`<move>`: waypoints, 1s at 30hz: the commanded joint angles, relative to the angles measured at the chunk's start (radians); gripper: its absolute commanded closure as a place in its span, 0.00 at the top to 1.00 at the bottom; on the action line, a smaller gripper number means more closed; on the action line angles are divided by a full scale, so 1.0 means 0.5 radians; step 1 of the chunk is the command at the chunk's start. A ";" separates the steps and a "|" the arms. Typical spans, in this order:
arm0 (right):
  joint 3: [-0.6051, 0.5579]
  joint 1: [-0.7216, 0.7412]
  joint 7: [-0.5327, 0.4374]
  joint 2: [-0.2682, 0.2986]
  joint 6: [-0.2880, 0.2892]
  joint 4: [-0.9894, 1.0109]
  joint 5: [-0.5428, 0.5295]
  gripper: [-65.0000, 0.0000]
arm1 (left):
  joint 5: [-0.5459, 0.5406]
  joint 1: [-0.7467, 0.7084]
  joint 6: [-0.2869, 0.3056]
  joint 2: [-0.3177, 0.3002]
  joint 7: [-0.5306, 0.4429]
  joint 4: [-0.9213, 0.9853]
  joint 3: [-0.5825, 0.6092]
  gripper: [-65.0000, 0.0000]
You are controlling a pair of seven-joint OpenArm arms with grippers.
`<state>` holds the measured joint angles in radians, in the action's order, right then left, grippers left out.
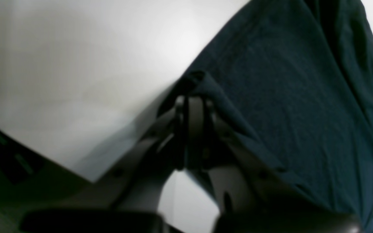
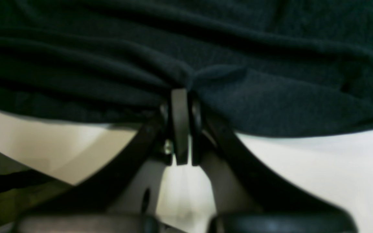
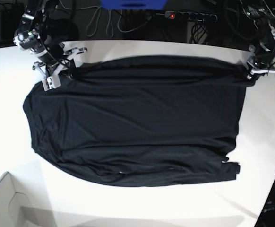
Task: Layout the t-shirt on the table in an organized manner, then fold the t-shirt properly
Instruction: 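Lift the shoulder edge with both grippers and pull it taut, then hold the shoulder edge with both grippers and drag it away from the hem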
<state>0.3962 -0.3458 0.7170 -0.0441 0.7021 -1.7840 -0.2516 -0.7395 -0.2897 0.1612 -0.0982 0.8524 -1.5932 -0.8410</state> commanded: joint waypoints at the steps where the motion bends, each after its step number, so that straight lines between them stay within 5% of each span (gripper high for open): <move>1: 0.004 -0.003 -0.045 0.019 -0.008 -0.036 -0.035 0.00 | -0.023 0.001 0.011 -0.029 -0.028 0.012 0.011 0.00; 10: -0.002 -0.003 -0.027 0.102 -0.008 -0.030 -0.035 0.00 | -0.023 0.038 0.014 -0.103 -0.028 0.144 0.029 0.01; 12: -0.042 -0.007 -0.027 0.114 -0.008 -0.030 -0.035 0.08 | -0.026 0.041 0.014 -0.124 -0.028 0.144 0.029 0.02; 20: -0.091 -0.040 -0.030 0.148 -0.008 -0.042 -0.042 0.42 | -0.045 0.022 0.014 -0.186 -0.028 0.113 0.121 0.41; 30: -0.091 -0.126 -0.042 0.111 -0.008 -0.177 -0.048 0.44 | -0.042 -0.063 0.014 -0.161 -0.028 -0.007 0.134 0.65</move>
<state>0.3500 -0.4057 0.7174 0.0105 0.7021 -1.8538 -0.2588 -0.7494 -0.3214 0.1619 -0.1661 0.8509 -1.5837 -0.7700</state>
